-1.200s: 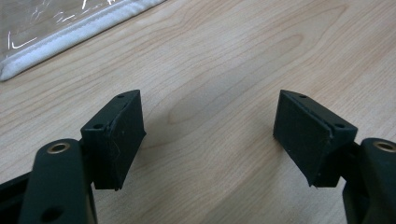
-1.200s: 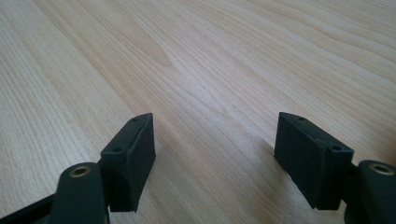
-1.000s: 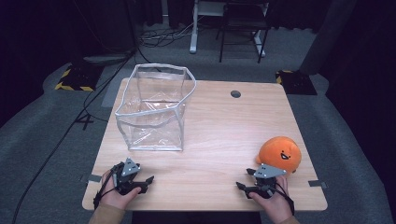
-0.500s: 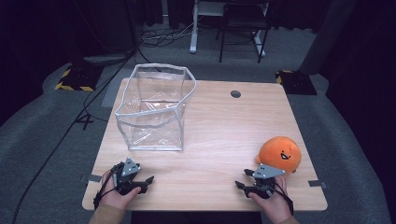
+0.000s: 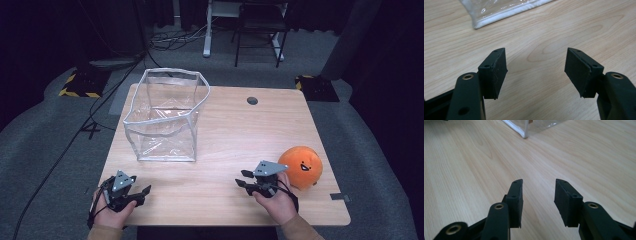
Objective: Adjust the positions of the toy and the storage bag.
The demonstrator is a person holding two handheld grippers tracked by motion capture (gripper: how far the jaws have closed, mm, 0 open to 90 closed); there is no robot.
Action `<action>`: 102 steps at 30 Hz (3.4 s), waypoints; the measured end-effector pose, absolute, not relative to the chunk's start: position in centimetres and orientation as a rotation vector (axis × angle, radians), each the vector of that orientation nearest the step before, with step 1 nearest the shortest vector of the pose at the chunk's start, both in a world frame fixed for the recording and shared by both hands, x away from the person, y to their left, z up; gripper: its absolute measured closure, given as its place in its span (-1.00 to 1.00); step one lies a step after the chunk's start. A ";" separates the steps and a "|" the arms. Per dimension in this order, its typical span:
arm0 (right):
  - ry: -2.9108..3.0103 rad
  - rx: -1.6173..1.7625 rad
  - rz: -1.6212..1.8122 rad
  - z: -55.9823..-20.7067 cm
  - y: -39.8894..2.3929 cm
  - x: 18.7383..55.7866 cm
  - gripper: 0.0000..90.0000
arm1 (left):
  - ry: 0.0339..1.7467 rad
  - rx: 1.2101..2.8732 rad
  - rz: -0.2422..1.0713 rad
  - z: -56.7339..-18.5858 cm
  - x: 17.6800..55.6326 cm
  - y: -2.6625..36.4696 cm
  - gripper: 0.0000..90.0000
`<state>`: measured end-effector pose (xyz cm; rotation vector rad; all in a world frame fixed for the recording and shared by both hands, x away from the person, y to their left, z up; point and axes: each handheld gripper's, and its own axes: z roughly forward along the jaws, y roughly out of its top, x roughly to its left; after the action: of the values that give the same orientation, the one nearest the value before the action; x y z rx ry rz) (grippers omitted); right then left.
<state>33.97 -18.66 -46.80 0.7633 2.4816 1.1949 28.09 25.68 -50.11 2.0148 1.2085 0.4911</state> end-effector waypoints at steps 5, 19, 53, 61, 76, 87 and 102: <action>2.488 0.754 1.225 -45.7 -17.1 35.0 0.33 | 1.228 1.981 0.512 -50.0 27.8 26.2 -0.24; 2.495 0.672 1.209 -43.4 -12.6 37.7 0.42 | 1.227 1.953 0.534 -49.9 28.4 26.3 -0.24; 2.492 0.704 1.220 -43.9 -4.9 43.4 0.56 | 1.237 1.916 0.528 -49.7 29.2 27.2 -0.17; 2.512 0.690 1.199 -44.0 -5.1 42.8 0.95 | 1.243 1.904 0.541 -49.7 29.6 27.4 -0.17; 2.566 0.730 1.187 -43.6 -10.6 37.6 0.95 | 1.147 1.979 0.592 -48.6 30.6 24.5 -0.10; 2.541 0.773 1.155 -43.5 -15.1 33.4 0.95 | 0.912 2.073 0.449 -47.6 29.8 20.2 0.75; 2.467 0.914 1.183 -43.8 -22.0 28.3 0.95 | 0.705 2.144 0.287 -47.4 27.1 14.9 0.85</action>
<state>28.33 -21.96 -43.79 0.9141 2.4665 1.1830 27.14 14.87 -47.45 2.1444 0.7049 0.2872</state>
